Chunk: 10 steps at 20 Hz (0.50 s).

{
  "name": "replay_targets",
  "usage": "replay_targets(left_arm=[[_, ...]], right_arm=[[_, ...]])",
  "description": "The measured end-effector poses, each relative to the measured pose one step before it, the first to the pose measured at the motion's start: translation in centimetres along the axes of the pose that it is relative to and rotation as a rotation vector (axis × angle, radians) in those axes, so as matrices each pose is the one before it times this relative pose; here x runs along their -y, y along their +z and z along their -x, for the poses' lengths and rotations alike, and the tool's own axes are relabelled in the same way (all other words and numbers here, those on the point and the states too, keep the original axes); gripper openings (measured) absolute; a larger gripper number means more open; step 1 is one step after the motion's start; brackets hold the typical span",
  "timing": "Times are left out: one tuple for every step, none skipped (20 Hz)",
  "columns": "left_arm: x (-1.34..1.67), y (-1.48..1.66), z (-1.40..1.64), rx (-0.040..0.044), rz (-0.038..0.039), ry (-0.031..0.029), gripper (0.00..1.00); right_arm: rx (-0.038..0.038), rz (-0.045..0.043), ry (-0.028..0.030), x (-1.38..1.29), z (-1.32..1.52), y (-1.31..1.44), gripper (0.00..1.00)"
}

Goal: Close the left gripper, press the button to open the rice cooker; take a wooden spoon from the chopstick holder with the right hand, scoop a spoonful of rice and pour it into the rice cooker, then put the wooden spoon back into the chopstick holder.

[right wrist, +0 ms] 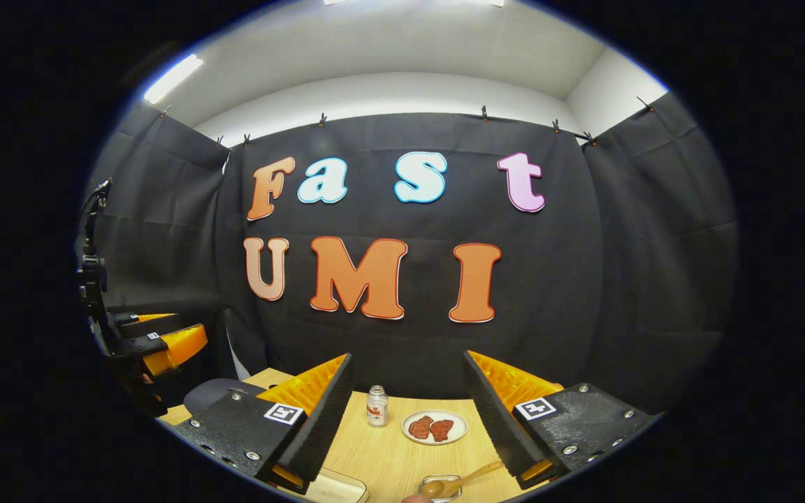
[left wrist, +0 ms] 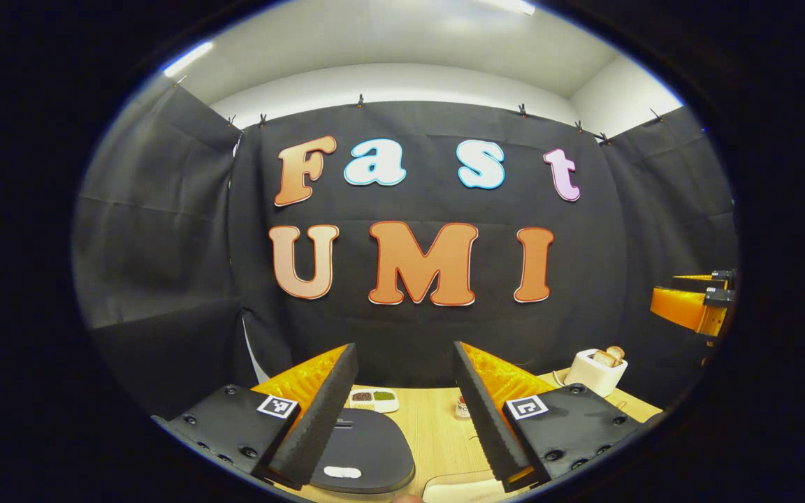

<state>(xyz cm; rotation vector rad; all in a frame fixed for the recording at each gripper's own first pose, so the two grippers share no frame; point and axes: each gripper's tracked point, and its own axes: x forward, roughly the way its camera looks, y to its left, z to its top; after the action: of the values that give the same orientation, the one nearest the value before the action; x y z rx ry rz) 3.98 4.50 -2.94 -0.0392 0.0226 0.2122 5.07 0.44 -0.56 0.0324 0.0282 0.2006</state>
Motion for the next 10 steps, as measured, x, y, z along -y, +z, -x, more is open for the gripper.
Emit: replay_targets(left_arm=[[-0.110,0.164,0.009,0.00408,-0.00076,0.00121,0.94],[-0.206,0.251,-0.027,0.01145,-0.00557,0.00280,0.94],[-0.015,0.015,-0.182,0.00187,-0.00414,-0.00108,0.94],[0.123,-0.037,0.176,0.00807,-0.00305,-0.00118,0.94],[0.139,0.060,-0.051,0.00184,-0.00174,-0.00357,0.94],[0.224,0.034,0.169,0.00412,0.00053,-0.00542,0.94],[0.186,0.077,-0.018,0.00199,-0.00042,-0.00549,0.94],[0.011,-0.027,0.057,0.00446,-0.00186,-0.00165,0.94],[0.067,0.026,-0.034,0.00226,-0.00282,-0.00423,0.94],[0.060,0.073,-0.068,0.00210,-0.00140,-0.00124,0.94]], right_arm=[[0.00259,0.00130,0.00174,-0.110,-0.016,0.049,0.95],[0.00049,-0.00078,-0.00157,-0.011,-0.024,0.033,0.95],[0.00103,-0.00220,0.00531,-0.158,-0.065,-0.055,0.95],[-0.00033,-0.00018,-0.00154,-0.030,0.060,0.031,0.95],[0.00243,0.00052,0.00408,0.070,0.037,0.002,0.95],[-0.00102,0.00439,0.00005,-0.081,0.011,-0.007,0.95],[0.00219,0.00206,0.00331,-0.122,-0.014,-0.033,0.94],[0.00257,0.00219,0.00189,-0.137,0.005,-0.011,0.94],[0.00228,-0.00155,0.00005,0.073,-0.057,0.004,0.94],[-0.00025,-0.00117,0.00318,-0.139,-0.060,-0.101,0.95]])
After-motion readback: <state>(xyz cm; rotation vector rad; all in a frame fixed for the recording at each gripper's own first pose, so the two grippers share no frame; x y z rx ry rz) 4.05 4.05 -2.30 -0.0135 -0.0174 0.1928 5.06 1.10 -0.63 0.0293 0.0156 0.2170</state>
